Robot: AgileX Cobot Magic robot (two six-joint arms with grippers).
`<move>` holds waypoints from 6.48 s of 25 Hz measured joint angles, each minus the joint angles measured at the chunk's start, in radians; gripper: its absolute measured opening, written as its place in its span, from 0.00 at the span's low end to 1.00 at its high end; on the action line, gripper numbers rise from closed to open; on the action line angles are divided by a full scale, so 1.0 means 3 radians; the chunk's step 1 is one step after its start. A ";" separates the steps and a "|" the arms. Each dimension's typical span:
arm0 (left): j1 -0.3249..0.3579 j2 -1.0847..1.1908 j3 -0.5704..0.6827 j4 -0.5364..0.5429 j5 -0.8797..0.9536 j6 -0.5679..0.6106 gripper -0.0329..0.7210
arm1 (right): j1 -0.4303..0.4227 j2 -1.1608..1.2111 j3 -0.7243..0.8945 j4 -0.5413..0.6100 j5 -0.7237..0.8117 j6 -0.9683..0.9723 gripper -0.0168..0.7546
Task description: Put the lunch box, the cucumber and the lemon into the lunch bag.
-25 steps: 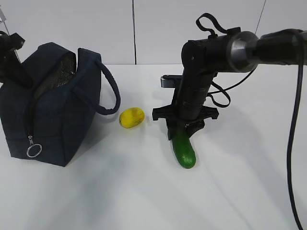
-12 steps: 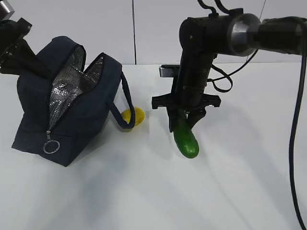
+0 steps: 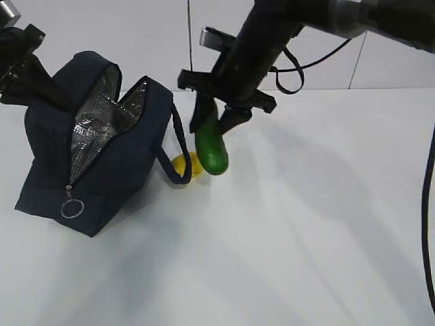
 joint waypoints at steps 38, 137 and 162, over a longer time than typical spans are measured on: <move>0.0000 0.0004 0.0000 -0.0125 0.0007 0.0014 0.05 | 0.0122 0.0421 -0.0207 0.2083 -0.0845 -0.0786 0.69; 0.0423 0.0196 -0.0013 0.0740 -0.0147 -0.0227 0.05 | 0.0643 0.0574 -0.0612 -0.1659 0.0060 0.4045 0.69; 0.0423 0.0196 -0.0013 0.0895 -0.0194 -0.0217 0.05 | 0.0643 0.0892 -0.0606 -0.1466 -0.0472 0.4218 0.69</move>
